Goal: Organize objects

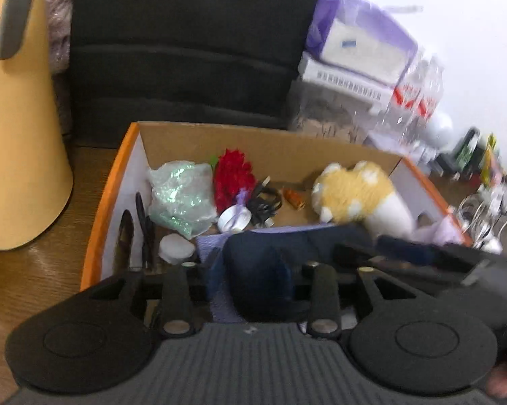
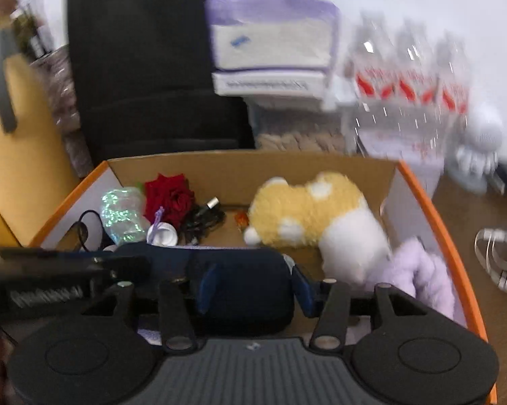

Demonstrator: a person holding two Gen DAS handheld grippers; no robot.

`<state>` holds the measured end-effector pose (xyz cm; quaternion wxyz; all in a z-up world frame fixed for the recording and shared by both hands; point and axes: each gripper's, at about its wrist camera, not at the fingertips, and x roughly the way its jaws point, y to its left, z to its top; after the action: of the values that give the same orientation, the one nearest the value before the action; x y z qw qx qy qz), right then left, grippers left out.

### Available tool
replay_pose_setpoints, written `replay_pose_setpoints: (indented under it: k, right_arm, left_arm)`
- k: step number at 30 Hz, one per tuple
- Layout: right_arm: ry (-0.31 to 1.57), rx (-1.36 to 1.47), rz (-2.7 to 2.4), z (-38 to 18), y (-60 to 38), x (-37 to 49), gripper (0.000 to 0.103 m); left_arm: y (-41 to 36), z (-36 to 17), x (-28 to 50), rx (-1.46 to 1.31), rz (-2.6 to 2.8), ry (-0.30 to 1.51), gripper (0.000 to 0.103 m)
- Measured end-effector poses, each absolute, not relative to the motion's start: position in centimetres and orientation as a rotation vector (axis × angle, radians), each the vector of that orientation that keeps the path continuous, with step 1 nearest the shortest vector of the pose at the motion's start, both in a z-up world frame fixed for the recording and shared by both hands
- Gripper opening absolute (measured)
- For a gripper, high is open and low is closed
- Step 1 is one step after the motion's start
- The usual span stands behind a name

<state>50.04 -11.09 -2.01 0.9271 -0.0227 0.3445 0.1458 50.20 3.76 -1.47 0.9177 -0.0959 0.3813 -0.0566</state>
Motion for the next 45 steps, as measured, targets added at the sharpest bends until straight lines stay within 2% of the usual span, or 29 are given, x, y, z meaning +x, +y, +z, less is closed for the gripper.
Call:
replay_pose_setpoints:
  k: [5, 7, 9, 11, 14, 16, 18, 26, 31, 36, 45]
  right_arm:
    - [0.657, -0.051, 0.305, -1.2, -11.3, 49.2, 0.047]
    - [0.641, 0.037, 0.314, 0.9, -12.6, 48.1, 0.049]
    - [0.580, 0.097, 0.347, 3.2, -14.0, 45.5, 0.063]
    - [0.526, 0.126, 0.361, 4.9, -15.4, 42.3, 0.075]
    - [0.478, 0.151, 0.385, 6.6, -17.4, 36.9, 0.077]
    - [0.457, 0.168, 0.406, 6.9, -18.6, 32.7, 0.077]
    - [0.448, 0.183, 0.428, 6.6, -19.7, 28.2, 0.082]
    - [0.525, 0.172, 0.411, 2.0, -21.4, 14.7, 0.084]
    - [0.543, 0.241, 0.406, 2.2, -22.3, 11.2, 0.083]
    - [0.480, 0.236, 0.422, 3.6, -22.8, 8.6, 0.087]
    - [0.511, 0.160, 0.381, 3.0, -22.4, 6.7, 0.087]
  left_arm:
    - [3.3, -0.6, 49.4, -0.130, -0.094, 0.743, 0.042]
    - [3.6, 1.9, 47.7, -0.121, -0.136, 0.661, 0.053]
    - [4.0, 4.9, 44.4, -0.117, -0.140, 0.559, 0.079]
    - [4.1, 7.2, 40.6, -0.125, -0.147, 0.470, 0.089]
    - [3.4, 9.1, 34.3, -0.093, -0.172, 0.428, 0.094]
    - [2.7, 9.5, 29.8, -0.068, -0.178, 0.401, 0.100]
    - [2.1, 9.3, 25.0, -0.055, -0.175, 0.388, 0.101]
    - [1.6, 4.6, 11.2, -0.147, -0.125, 0.510, 0.103]
    - [2.4, 3.1, 8.1, -0.209, -0.057, 0.578, 0.103]
    - [2.1, 3.3, 6.1, -0.189, -0.045, 0.547, 0.103]
    - [1.0, 3.6, 5.4, -0.167, -0.043, 0.548, 0.103]
